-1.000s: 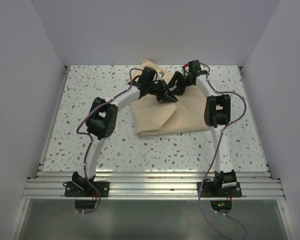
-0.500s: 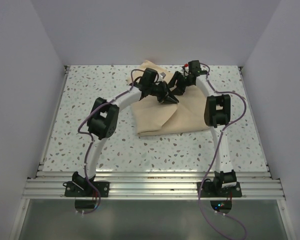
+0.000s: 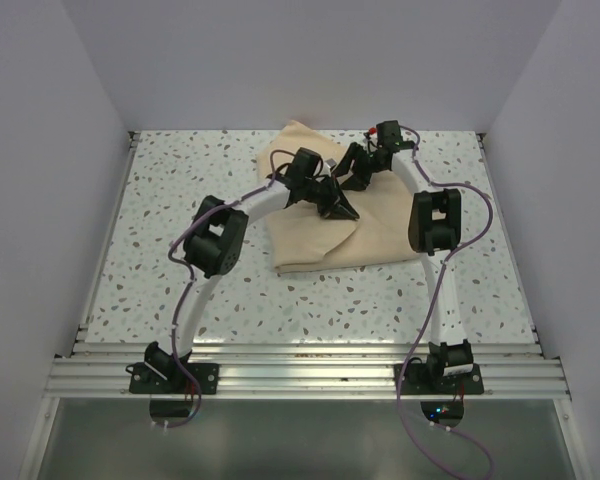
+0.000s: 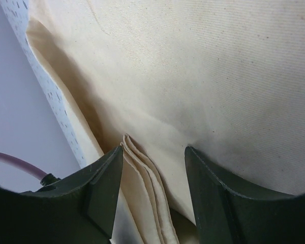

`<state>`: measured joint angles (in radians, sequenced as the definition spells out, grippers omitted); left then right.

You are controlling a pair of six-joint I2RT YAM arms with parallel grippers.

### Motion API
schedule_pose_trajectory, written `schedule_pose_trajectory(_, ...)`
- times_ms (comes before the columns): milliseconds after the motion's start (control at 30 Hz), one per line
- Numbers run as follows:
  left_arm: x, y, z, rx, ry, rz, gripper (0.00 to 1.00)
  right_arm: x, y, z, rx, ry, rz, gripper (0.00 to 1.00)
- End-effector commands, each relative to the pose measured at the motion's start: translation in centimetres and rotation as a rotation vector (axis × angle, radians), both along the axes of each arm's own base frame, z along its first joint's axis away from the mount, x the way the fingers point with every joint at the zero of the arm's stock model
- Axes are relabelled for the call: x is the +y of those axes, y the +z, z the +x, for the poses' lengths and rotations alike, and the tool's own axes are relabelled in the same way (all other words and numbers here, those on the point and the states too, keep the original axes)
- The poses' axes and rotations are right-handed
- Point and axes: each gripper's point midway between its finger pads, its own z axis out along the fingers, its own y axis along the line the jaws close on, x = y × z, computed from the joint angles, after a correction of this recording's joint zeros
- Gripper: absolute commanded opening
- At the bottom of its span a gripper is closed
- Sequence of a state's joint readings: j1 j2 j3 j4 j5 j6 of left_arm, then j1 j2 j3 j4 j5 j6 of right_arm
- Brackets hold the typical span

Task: Prepare the surgical pack

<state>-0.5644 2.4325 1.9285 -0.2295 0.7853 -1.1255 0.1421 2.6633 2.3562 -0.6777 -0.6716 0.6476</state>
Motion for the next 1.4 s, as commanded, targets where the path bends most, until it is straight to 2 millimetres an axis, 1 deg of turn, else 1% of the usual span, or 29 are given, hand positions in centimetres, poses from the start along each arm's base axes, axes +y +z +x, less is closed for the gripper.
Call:
schedule_pose_trajectory(0, -1.1, 1.5, -0.1, -0.047, -0.053, -0.051, 0.02, -2.8, -6.1, -2.3, 0.147, -0.043, -0.166, 0.57)
schedule_pose_trajectory(67, -1.1, 1.4, 0.0, -0.044, -0.055, -0.052, 0.04, -2.8, -6.0, -2.2, 0.143, -0.043, -0.165, 0.57)
schedule_pose_trajectory(133, -1.2, 1.1, -0.1, -0.038, -0.062, -0.05, 0.11, -2.8, -6.1, -2.1, 0.144, -0.043, -0.164, 0.57)
schedule_pose_trajectory(167, -1.2, 1.4, 0.0, -0.047, -0.064, -0.052, 0.19, -2.8, -6.2, -2.2, 0.147, -0.041, -0.165, 0.57)
schedule_pose_trajectory(233, -1.1, 2.1, 0.0, -0.076, -0.071, -0.052, 0.25, -2.8, -6.0, -2.2, 0.143, -0.038, -0.166, 0.57)
schedule_pose_trajectory(267, -1.0, 2.4, 0.1, -0.089, -0.073, -0.051, 0.33, -2.8, -6.0, -2.1, 0.143, -0.038, -0.166, 0.57)
schedule_pose_trajectory(333, -0.8, 3.4, 0.1, -0.119, -0.083, -0.056, 0.39, -2.9, -5.7, -2.0, 0.136, -0.039, -0.166, 0.57)
schedule_pose_trajectory(367, -0.7, 4.2, 0.3, -0.141, -0.088, -0.063, 0.46, -2.9, -5.7, -2.0, 0.138, -0.038, -0.164, 0.57)
schedule_pose_trajectory(400, -0.5, 4.6, 0.1, -0.16, -0.106, -0.055, 0.48, -2.8, -5.4, -1.9, 0.131, -0.04, -0.163, 0.57)
schedule_pose_trajectory(567, 0.7, 8.0, 0.5, -0.267, -0.123, -0.047, 0.53, -2.7, -4.8, -1.6, 0.118, -0.038, -0.158, 0.57)
schedule_pose_trajectory(600, 0.9, 9.4, 0.5, -0.309, -0.129, -0.058, 0.53, -2.7, -4.4, -1.4, 0.108, -0.04, -0.155, 0.57)
schedule_pose_trajectory(633, 1.1, 10.0, 0.5, -0.331, -0.132, -0.06, 0.54, -2.6, -4.3, -1.4, 0.108, -0.041, -0.149, 0.57)
schedule_pose_trajectory(667, 1.8, 11.4, 0.6, -0.377, -0.141, -0.058, 0.54, -2.5, -4.1, -1.3, 0.104, -0.041, -0.142, 0.58)
schedule_pose_trajectory(733, 2.8, 12.5, 0.6, -0.432, -0.148, -0.032, 0.54, -2.5, -3.1, -0.8, 0.079, -0.042, -0.132, 0.58)
schedule_pose_trajectory(767, 3.9, 12.5, 0.8, -0.449, -0.141, -0.005, 0.54, -2.4, -2.5, -0.6, 0.067, -0.042, -0.13, 0.58)
schedule_pose_trajectory(800, 5.1, 13.6, 0.5, -0.513, -0.149, 0.023, 0.53, -2.5, -1.9, -0.2, 0.049, -0.045, -0.126, 0.58)
schedule_pose_trajectory(833, 5.9, 13.7, 0.3, -0.531, -0.148, 0.038, 0.52, -2.6, -1.2, 0.1, 0.041, -0.053, -0.12, 0.58)
schedule_pose_trajectory(867, 7.4, 11.7, -0.2, -0.495, -0.146, 0.071, 0.47, -2.7, -0.4, 0.4, 0.03, -0.06, -0.11, 0.58)
schedule_pose_trajectory(900, 8.3, 12.7, -0.8, -0.54, -0.155, 0.065, 0.44, -2.6, 0.5, 0.8, 0.017, -0.069, -0.092, 0.58)
schedule_pose_trajectory(933, 9.3, 10.3, -1.8, -0.494, -0.166, 0.091, 0.33, -2.9, 1.3, 1.2, 0.0, -0.08, -0.08, 0.58)
schedule_pose_trajectory(967, 10.2, 9.8, -2.0, -0.488, -0.165, 0.1, 0.27, -3.1, 2.3, 1.5, -0.018, -0.087, -0.071, 0.58)
schedule_pose_trajectory(1000, 10.6, 9.9, -2.5, -0.515, -0.175, 0.103, 0.21, -3.1, 2.9, 1.7, -0.02, -0.097, -0.055, 0.59)
schedule_pose_trajectory(1033, 11.0, 9.3, -2.8, -0.513, -0.182, 0.111, 0.17, -3.4, 3.4, 2.0, -0.029, -0.106, -0.044, 0.59)
schedule_pose_trajectory(1067, 11.4, 8.1, -3.4, -0.497, -0.191, 0.12, 0.1, -3.3, 4.1, 2.3, -0.05, -0.109, -0.029, 0.59)
schedule_pose_trajectory(1133, 11.5, 7.3, -3.8, -0.502, -0.21, 0.124, 0.04, -3.3, 5.4, 2.6, -0.061, -0.117, 0.005, 0.59)
schedule_pose_trajectory(1233, 11.7, 5.3, -4.6, -0.455, -0.22, 0.131, 0.0, -2.8, 7.5, 3.0, -0.096, -0.114, 0.055, 0.59)
schedule_pose_trajectory(1300, 11.6, 4.2, -4.8, -0.446, -0.227, 0.127, 0.0, -2.5, 9.3, 2.8, -0.115, -0.116, 0.077, 0.58)
schedule_pose_trajectory(1333, 11.8, 3.1, -5.5, -0.416, -0.234, 0.132, 0.0, -2.4, 9.8, 2.7, -0.122, -0.111, 0.087, 0.57)
schedule_pose_trajectory(1367, 11.5, 2.8, -5.9, -0.412, -0.242, 0.121, 0.0, -2.4, 10.4, 2.6, -0.127, -0.109, 0.093, 0.57)
